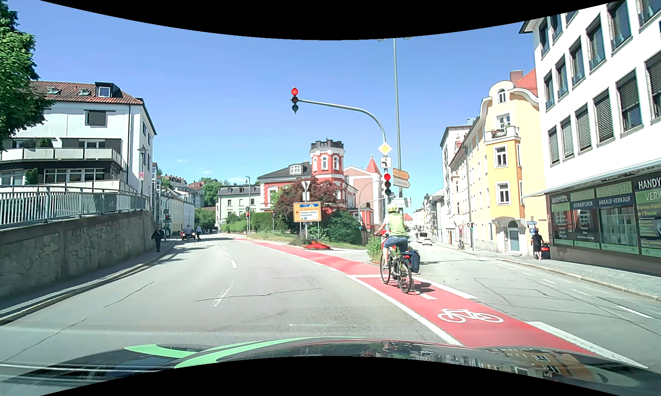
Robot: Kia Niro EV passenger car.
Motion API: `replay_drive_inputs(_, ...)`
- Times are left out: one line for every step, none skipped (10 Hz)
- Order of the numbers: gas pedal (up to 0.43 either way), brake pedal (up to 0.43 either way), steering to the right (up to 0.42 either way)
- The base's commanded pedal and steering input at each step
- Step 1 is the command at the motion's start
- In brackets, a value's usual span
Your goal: Follow the waypoints while adhering to traffic rules and regulations
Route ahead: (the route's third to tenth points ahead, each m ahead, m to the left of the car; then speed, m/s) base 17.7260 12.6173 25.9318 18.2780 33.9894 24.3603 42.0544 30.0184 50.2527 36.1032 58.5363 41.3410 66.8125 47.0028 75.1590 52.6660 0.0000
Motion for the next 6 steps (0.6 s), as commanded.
replay_drive_inputs(0.0,0.262,-0.012)
replay_drive_inputs(0.0,0.262,-0.012)
replay_drive_inputs(0.0,0.262,-0.012)
replay_drive_inputs(0.0,0.262,-0.012)
replay_drive_inputs(0.0,0.262,-0.012)
replay_drive_inputs(0.0,0.262,-0.012)
